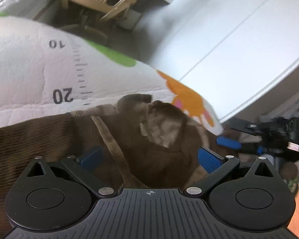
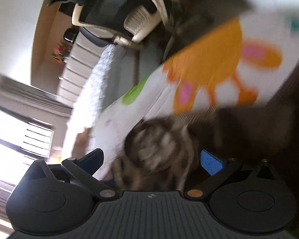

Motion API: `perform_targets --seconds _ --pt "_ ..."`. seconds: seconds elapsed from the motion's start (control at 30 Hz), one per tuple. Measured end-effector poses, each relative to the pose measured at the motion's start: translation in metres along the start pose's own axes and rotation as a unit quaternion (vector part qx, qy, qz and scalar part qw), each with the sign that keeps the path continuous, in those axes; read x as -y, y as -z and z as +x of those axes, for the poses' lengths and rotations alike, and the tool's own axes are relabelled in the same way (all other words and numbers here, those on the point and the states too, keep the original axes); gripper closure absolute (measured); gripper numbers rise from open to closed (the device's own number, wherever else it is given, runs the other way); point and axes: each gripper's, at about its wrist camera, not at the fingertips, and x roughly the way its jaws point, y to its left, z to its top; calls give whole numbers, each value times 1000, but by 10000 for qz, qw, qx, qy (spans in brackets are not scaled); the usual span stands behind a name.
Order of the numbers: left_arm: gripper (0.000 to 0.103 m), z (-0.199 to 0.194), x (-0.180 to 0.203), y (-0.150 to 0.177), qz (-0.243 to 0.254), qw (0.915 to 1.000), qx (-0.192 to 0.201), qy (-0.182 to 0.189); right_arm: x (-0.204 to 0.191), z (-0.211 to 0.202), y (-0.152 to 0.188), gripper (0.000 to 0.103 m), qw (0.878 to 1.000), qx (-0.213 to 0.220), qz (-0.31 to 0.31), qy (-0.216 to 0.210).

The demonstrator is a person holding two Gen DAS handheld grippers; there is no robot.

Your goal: Fold clothes

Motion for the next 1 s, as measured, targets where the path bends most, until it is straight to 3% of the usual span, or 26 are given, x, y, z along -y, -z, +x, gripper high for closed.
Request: perform_targets --seconds 0.13,0.17,0.23,0.3,0.53,0.83,0.9,0.93,1.0 --pt "0 11 -13 1 -296 9995 -3 145 -10 38 -5 0 9993 -342 -40 -130" --pt "0 14 -15 1 -342 9992 6 196 -15 45 -9 0 9989 -374 -34 -285" --pt "0 17 -18 -1 -397 9989 -9 260 -29 45 -22 0 9936 -177 55 -1117" --pt "0 16 -17 -1 -332 9991 -15 251 -41 41 -30 0 9908 38 -92 -1350" --pt "0 19 -26 -3 -506 9979 52 393 -16 35 -28 0 9980 243 62 -576" --pt "0 7 -11 -41 -653 9908 764 904 -50 43 -57 0 9917 701 -557 -923" --pt "0 -10 -8 -66 -584 9889 1173 697 -57 45 -63 0 9900 805 -695 -930" --pt "0 -18 -8 -76 -534 9880 1332 572 -59 46 -64 0 9907 867 -767 -714" --pt "0 -20 -11 -81 -396 9909 1270 215 -63 49 -65 0 9905 991 -911 -281"
